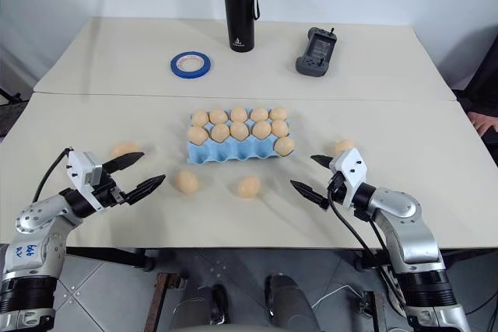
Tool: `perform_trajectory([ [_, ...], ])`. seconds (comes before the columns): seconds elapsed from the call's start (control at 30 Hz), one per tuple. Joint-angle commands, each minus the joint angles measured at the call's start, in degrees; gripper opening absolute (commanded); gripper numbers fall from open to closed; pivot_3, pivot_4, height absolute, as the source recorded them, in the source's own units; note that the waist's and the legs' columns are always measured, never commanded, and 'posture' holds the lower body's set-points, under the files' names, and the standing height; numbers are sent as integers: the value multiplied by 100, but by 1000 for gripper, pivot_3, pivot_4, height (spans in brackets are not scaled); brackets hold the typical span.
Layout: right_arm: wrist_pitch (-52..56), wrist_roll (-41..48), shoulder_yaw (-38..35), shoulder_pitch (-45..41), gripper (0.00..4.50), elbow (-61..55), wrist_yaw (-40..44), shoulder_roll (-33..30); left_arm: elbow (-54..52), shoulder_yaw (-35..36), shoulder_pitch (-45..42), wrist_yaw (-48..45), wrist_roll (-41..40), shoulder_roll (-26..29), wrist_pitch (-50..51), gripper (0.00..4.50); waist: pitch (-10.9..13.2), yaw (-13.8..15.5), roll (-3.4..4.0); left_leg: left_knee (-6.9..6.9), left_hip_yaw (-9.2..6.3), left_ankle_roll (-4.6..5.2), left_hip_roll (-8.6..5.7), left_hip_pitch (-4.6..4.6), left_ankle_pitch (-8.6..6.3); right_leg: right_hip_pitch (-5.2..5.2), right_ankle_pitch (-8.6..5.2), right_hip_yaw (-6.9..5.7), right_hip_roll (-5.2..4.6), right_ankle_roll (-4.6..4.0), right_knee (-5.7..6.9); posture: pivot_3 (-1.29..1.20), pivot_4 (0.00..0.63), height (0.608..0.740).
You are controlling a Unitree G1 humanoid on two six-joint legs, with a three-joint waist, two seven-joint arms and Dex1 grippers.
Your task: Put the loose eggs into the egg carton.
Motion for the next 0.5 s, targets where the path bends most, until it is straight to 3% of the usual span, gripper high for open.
perform_trajectory([
  [0.03, -94, 28, -74, -75, 4500, -78, -6, 9, -31, 37, -34, -45, 27, 2, -202, 4486, 0, -1, 0, 0, 0, -1, 0, 0, 0, 0, 0, 0, 0, 0, 0, 0, 150, 740],
  [0.5, 377, 285, -382, -124, 4500, -587, -577, 79, -241, 52, -55, -17, -63, -9, -124, 4486, 0, -3, 0, -1, -1, -1, 0, 0, -2, -1, 0, 0, 0, -1, 0, 0, 150, 740],
])
